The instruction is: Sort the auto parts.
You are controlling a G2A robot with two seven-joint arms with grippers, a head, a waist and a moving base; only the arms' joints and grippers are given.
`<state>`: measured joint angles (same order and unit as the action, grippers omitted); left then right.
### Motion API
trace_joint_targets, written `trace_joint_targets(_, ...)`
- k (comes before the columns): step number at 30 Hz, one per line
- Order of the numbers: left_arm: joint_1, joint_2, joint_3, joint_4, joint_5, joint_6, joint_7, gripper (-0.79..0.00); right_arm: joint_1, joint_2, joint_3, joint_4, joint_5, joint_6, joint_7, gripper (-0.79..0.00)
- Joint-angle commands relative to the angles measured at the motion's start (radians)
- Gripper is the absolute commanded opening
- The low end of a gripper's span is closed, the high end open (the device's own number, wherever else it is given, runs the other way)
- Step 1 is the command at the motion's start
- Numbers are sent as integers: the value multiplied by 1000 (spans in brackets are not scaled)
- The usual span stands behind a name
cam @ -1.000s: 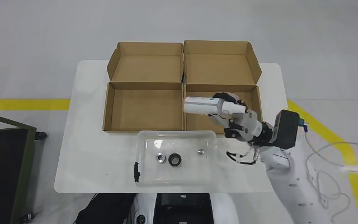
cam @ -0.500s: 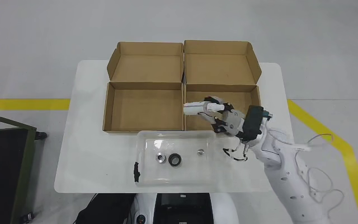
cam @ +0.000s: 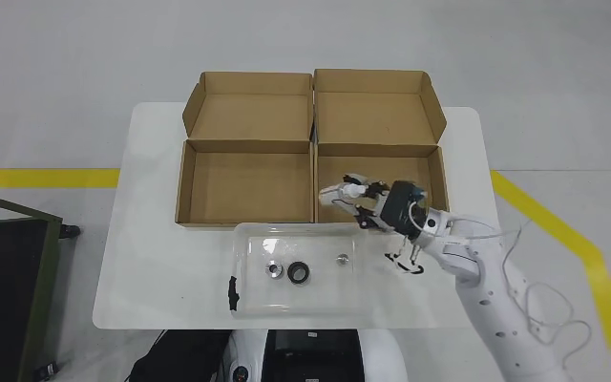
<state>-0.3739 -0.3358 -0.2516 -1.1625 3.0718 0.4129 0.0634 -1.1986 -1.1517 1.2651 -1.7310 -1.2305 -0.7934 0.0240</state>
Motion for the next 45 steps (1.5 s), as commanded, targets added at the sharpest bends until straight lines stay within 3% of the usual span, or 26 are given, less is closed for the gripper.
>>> trace_joint_targets(1,0,0,0,0,0,0,0,0,6,0,-9,7,-17,19,23,-785)
trace_joint_targets(8,0,0,0,0,0,0,0,0,32,-1,-30,43,-85,74,65,-785)
trace_joint_targets(20,0,0,0,0,0,0,0,0,124,-6,-59,170,-52,79,144,-785)
trace_joint_targets(36,0,0,0,0,0,0,0,0,213,-23,-144,296,-71,101,161,-785)
trace_joint_targets(42,0,0,0,0,0,0,0,0,226,-25,-157,322,-72,105,166,-610)
trace_joint_targets(45,0,0,0,0,0,0,0,0,233,-27,-164,336,-71,106,165,-594)
